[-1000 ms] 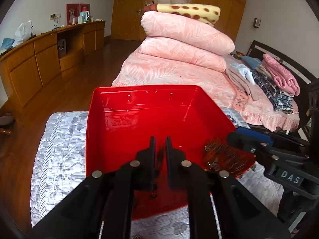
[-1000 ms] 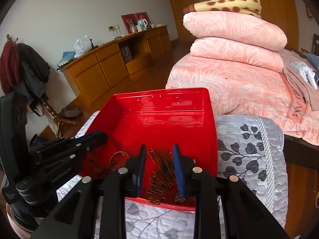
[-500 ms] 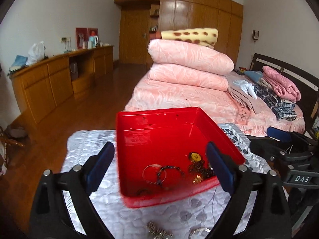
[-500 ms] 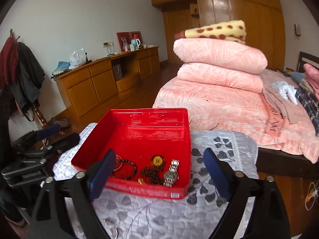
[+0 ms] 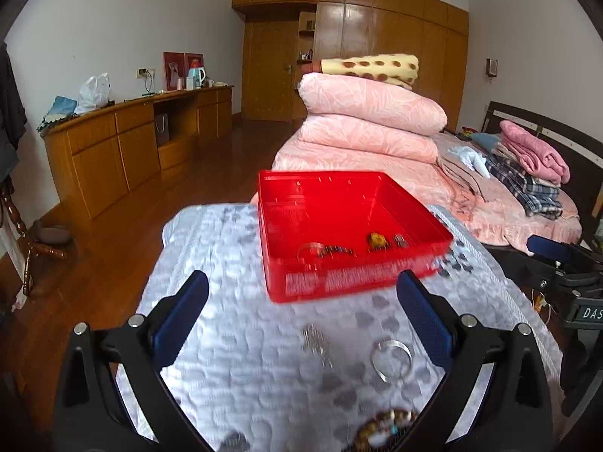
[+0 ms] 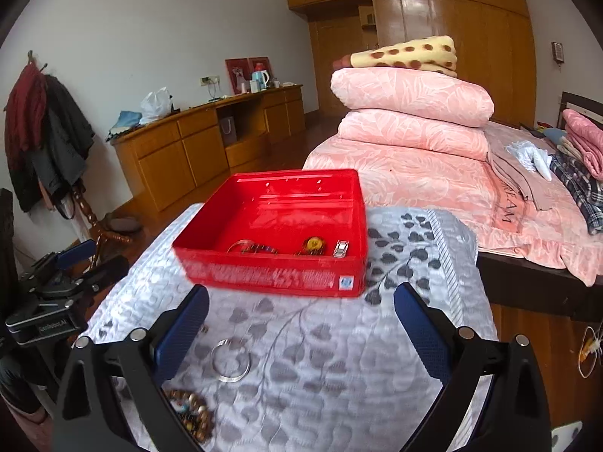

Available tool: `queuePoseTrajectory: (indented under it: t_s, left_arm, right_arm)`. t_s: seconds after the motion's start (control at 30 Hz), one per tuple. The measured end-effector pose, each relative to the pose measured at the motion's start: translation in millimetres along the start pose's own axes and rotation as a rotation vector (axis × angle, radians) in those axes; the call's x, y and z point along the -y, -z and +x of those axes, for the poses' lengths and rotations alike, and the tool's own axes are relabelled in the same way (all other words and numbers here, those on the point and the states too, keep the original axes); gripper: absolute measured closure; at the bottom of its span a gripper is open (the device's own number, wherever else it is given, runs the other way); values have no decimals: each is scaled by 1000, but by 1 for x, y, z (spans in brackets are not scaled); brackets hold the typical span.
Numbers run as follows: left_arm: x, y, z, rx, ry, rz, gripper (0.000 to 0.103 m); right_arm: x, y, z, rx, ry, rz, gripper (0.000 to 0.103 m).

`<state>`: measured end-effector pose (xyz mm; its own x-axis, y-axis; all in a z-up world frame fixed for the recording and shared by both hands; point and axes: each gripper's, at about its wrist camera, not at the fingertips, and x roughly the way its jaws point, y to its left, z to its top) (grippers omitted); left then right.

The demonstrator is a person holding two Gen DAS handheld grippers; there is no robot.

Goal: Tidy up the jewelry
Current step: 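Move both open tools out of the tin toward the silver ring and brooch, then grasp the silver ring with the right tool while the left tool grasps the silver brooch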

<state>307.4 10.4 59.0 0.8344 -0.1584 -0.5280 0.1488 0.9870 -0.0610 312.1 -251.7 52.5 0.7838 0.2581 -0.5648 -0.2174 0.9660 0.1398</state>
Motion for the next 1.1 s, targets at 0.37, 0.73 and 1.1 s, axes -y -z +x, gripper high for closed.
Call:
queuePoseTrajectory:
  t_s: [0.37, 0.73, 1.1]
  left_arm:
    - [-9, 43, -4, -61, -44, -28, 6]
    - [-33, 71, 2, -133, -87, -62, 6]
    - [-47, 78, 15, -190, -79, -78, 6]
  right_arm:
    - [-31, 46, 13, -62, 18, -28, 6]
    - [-54, 67, 52, -159, 0, -23, 11]
    - [-58, 68, 83, -259, -11, -4, 27]
